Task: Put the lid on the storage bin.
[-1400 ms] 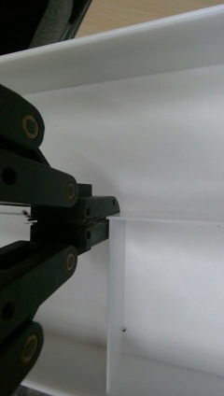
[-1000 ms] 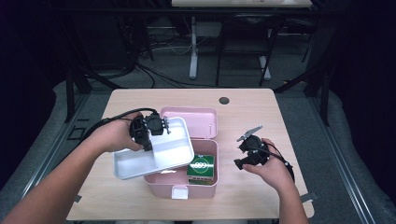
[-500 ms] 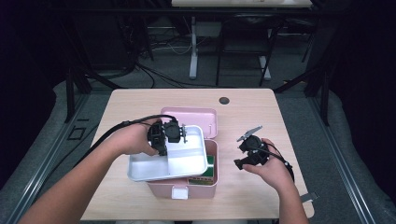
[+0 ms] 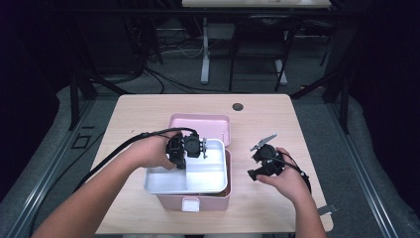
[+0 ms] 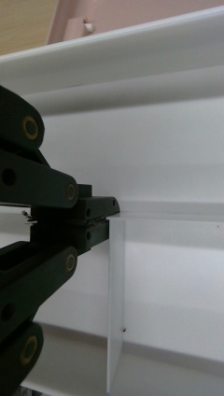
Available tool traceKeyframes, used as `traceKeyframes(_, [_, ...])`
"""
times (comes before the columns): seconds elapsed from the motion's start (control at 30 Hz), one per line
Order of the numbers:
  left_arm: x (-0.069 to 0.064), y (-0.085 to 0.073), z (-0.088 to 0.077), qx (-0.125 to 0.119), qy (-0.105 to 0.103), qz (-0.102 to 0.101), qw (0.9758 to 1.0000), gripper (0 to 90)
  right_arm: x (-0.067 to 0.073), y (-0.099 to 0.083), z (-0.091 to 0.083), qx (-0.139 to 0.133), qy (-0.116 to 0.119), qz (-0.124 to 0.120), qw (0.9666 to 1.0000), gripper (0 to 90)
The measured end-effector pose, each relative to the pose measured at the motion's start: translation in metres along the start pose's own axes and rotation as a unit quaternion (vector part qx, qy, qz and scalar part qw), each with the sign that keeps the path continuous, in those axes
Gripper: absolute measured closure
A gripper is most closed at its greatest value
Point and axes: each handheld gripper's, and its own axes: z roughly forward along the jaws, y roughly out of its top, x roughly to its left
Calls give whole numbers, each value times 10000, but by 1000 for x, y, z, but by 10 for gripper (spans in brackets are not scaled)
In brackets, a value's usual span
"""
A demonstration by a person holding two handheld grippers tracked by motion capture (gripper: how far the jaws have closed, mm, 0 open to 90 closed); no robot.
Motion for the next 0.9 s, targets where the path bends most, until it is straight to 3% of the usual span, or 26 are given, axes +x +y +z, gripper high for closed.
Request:
traceKeyframes(0.47, [1, 11, 10, -73, -32, 89, 9999, 888, 0, 0, 0, -7, -3, 27, 10000, 301])
traceKeyframes(0.9, [0, 16, 22, 28, -79, 157, 9998, 885, -1, 0, 1, -8, 7, 22, 10000, 301])
